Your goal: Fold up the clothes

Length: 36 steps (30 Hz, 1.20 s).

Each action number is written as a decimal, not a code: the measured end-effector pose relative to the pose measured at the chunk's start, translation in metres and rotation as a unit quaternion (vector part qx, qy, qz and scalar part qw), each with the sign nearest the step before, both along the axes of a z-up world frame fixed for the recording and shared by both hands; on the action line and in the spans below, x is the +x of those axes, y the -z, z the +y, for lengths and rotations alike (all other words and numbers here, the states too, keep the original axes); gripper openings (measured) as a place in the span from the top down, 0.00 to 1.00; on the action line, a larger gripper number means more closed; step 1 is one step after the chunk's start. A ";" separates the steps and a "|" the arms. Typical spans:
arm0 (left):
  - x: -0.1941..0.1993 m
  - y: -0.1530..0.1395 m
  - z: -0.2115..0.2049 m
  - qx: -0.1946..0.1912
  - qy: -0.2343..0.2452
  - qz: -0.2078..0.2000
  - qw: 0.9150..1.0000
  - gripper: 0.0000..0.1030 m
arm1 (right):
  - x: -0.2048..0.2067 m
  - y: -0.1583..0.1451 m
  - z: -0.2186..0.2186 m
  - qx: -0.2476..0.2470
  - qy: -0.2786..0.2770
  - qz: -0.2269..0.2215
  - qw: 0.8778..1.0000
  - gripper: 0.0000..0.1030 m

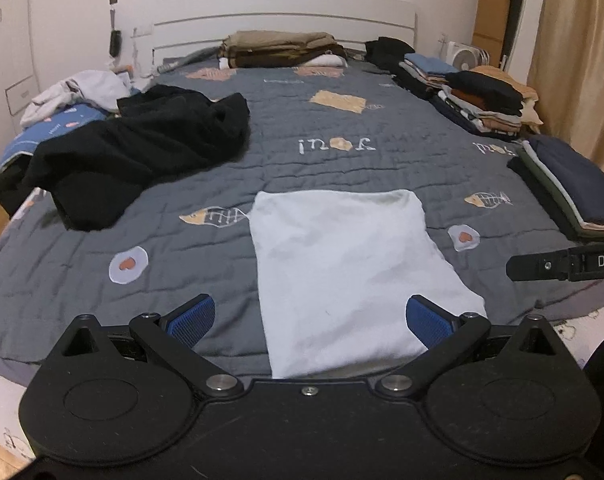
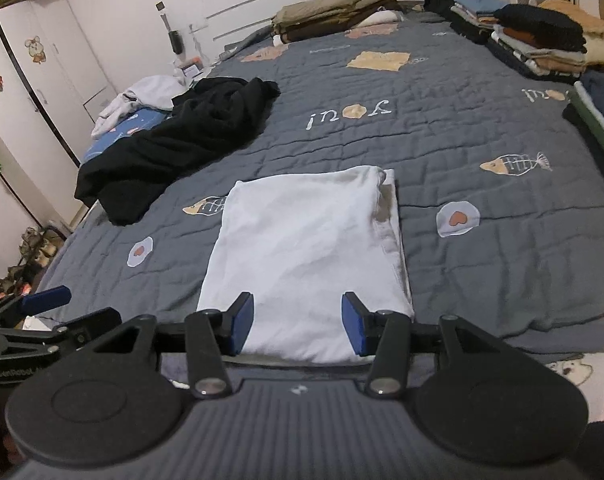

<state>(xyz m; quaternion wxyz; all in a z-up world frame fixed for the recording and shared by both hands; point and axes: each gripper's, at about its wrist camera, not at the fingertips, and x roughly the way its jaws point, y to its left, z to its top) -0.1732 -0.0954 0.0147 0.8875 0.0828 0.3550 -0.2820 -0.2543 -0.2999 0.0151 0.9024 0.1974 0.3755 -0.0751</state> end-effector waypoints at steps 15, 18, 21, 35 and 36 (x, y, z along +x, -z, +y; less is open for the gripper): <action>0.005 0.012 -0.004 0.045 -0.016 0.031 0.998 0.00 | 0.013 0.012 -0.010 -0.002 -0.010 0.035 0.999 0.54; 0.004 0.013 -0.009 0.057 -0.017 0.026 0.998 0.00 | 0.015 0.018 -0.014 0.006 -0.009 0.039 0.999 0.53; 0.003 0.016 -0.012 0.060 -0.016 0.028 0.998 0.00 | 0.017 0.024 -0.017 0.008 -0.008 0.045 0.999 0.53; -0.023 0.012 -0.017 0.076 -0.004 -0.012 0.997 0.00 | 0.004 0.010 -0.009 -0.004 -0.007 0.040 0.999 0.53; -0.024 0.011 -0.014 0.074 -0.007 -0.009 0.997 0.00 | 0.002 0.008 -0.008 -0.005 -0.007 0.039 0.999 0.53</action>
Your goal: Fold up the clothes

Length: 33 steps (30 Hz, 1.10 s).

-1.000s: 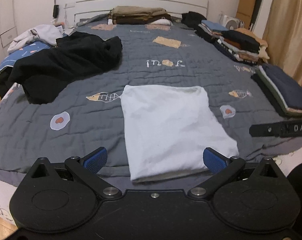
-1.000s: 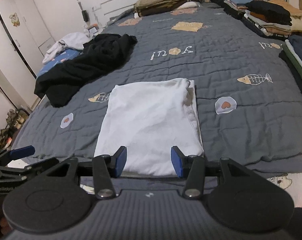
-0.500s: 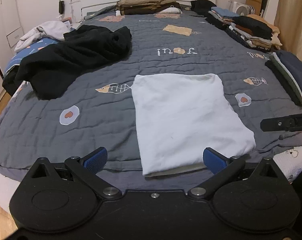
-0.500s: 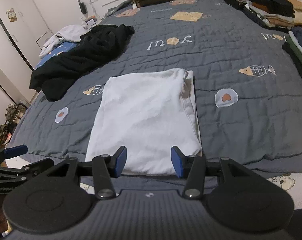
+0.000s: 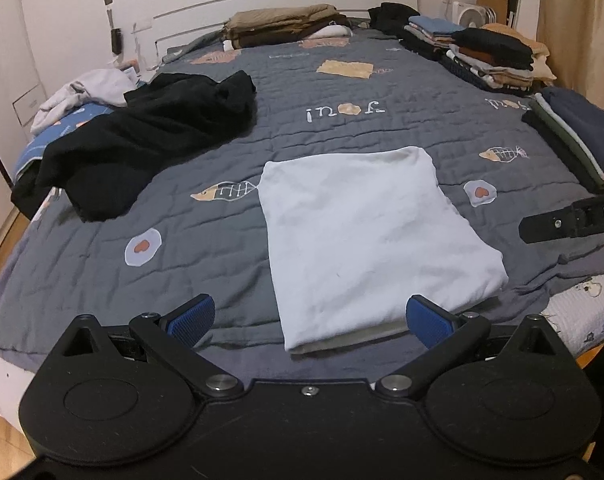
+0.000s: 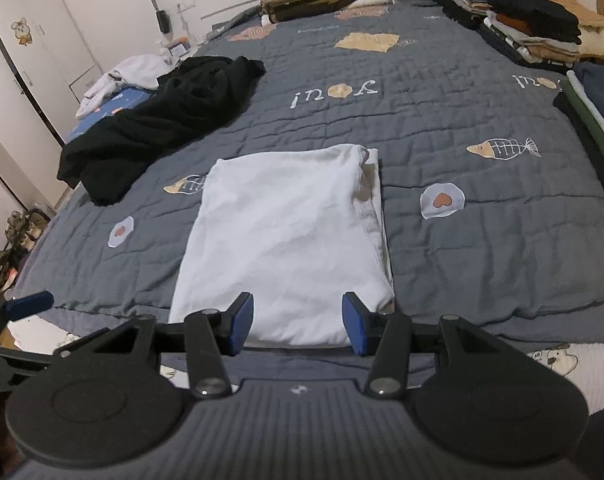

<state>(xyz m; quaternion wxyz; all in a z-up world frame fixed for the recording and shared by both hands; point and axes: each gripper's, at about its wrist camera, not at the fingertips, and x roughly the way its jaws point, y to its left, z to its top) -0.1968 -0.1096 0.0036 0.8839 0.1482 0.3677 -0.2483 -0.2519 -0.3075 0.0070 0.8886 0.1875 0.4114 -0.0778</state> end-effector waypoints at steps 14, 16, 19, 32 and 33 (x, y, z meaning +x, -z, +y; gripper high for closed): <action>0.013 -0.052 0.027 -0.025 -0.024 0.023 0.999 0.00 | -0.005 -0.044 0.013 -0.004 -0.038 -0.013 0.999 0.53; 0.017 -0.056 0.026 -0.025 -0.018 0.026 0.999 0.00 | -0.005 -0.047 0.008 0.000 -0.039 -0.015 0.999 0.53; 0.023 -0.059 0.022 -0.024 -0.014 0.024 0.999 0.00 | -0.005 -0.053 0.001 0.005 -0.040 -0.017 0.999 0.53; 0.054 -0.042 0.008 -0.047 -0.005 0.038 0.998 0.00 | -0.002 -0.050 -0.033 0.022 -0.028 -0.027 0.999 0.53; 0.056 -0.038 0.005 -0.040 -0.001 0.035 0.999 0.00 | 0.000 -0.048 -0.034 0.021 -0.028 -0.028 0.999 0.53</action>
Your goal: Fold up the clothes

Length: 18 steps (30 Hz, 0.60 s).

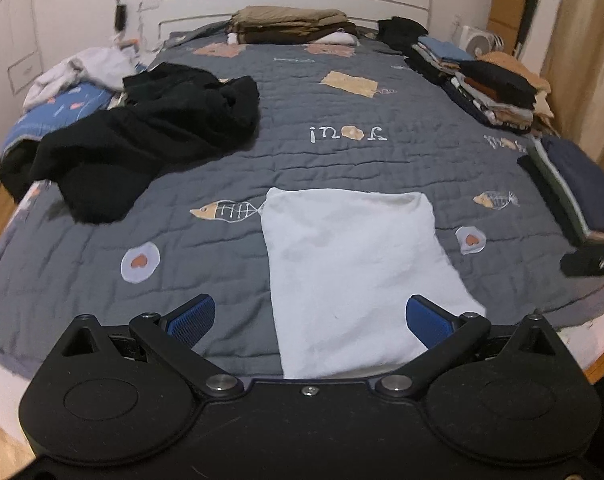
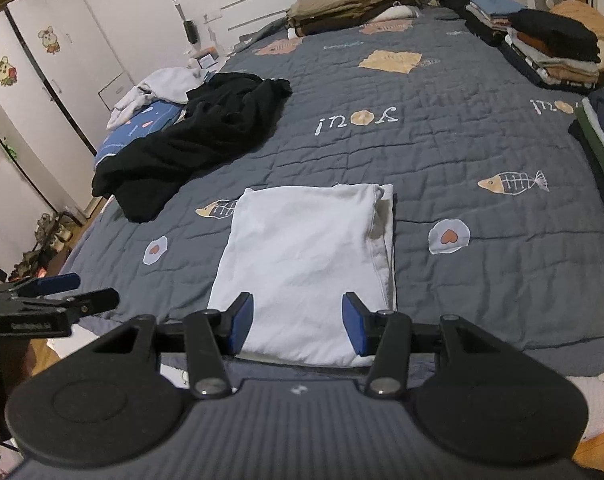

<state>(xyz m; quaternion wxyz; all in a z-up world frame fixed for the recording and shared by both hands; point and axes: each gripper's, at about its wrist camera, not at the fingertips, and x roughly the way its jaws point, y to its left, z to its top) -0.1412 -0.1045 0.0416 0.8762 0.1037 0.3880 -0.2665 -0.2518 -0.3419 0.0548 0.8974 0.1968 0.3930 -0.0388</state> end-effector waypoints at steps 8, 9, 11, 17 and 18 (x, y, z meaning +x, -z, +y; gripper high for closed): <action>0.023 0.025 -0.017 0.008 0.005 -0.006 1.000 0.00 | 0.016 0.022 -0.017 0.010 -0.006 0.003 1.000 0.53; 0.028 0.028 -0.019 0.007 0.006 0.002 1.000 0.00 | 0.018 0.024 -0.020 0.013 -0.007 0.004 1.000 0.53; 0.038 0.034 -0.025 0.006 0.008 0.016 1.000 0.00 | 0.022 0.030 -0.026 0.020 -0.009 0.007 1.000 0.53; 0.047 0.039 -0.043 0.005 0.028 0.000 1.000 0.00 | 0.036 0.048 -0.042 0.039 -0.015 0.015 0.999 0.53; 0.048 0.039 -0.044 -0.001 0.038 0.000 0.999 0.00 | 0.037 0.050 -0.044 0.042 -0.015 0.015 0.999 0.53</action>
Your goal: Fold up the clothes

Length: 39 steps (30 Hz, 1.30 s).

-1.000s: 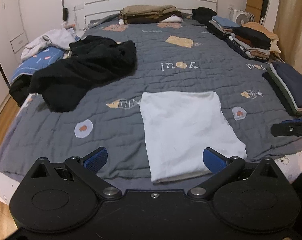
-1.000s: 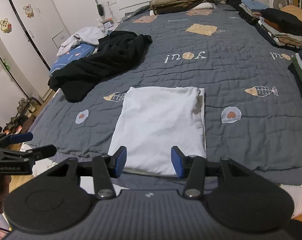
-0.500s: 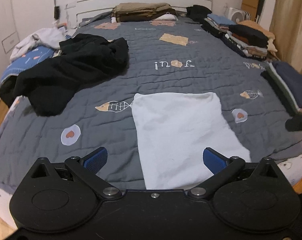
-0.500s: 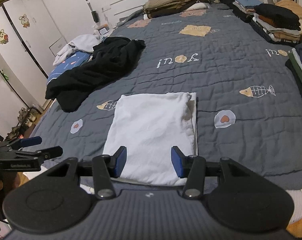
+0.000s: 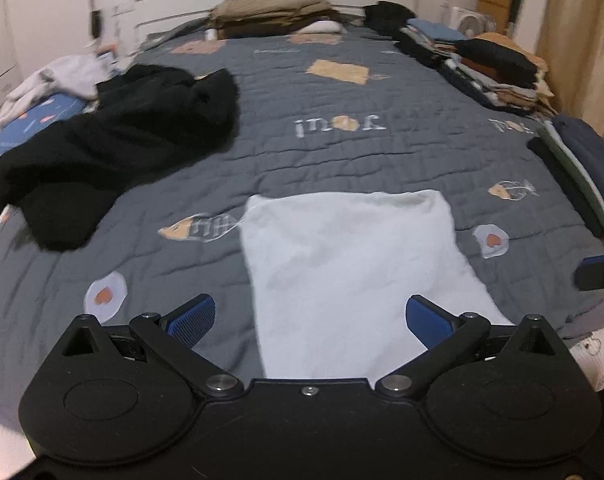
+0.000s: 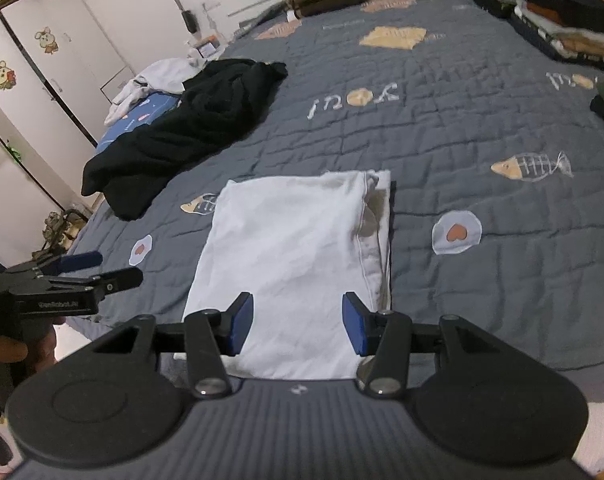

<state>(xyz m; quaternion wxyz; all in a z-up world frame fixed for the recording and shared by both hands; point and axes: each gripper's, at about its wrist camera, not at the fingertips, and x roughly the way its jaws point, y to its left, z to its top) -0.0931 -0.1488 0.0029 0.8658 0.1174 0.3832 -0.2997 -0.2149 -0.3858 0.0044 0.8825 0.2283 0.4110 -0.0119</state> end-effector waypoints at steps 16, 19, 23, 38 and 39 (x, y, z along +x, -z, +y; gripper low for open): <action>0.044 0.020 0.020 -0.047 0.034 0.031 0.998 0.03 | 0.001 0.018 0.006 0.022 0.049 -0.003 0.999 0.53; 0.058 0.026 0.028 -0.073 0.040 0.046 0.995 0.03 | -0.001 0.021 0.006 0.023 0.063 -0.002 0.998 0.53; 0.077 0.034 0.038 -0.104 0.048 0.059 0.992 0.03 | -0.007 0.025 0.009 0.025 0.087 -0.005 0.996 0.53; 0.160 0.107 0.039 -0.153 0.079 0.109 0.979 0.03 | -0.002 0.059 0.013 0.053 0.120 -0.052 0.990 0.48; 0.164 0.111 0.037 -0.153 0.084 0.110 0.979 0.03 | -0.002 0.061 0.013 0.052 0.120 -0.057 0.990 0.47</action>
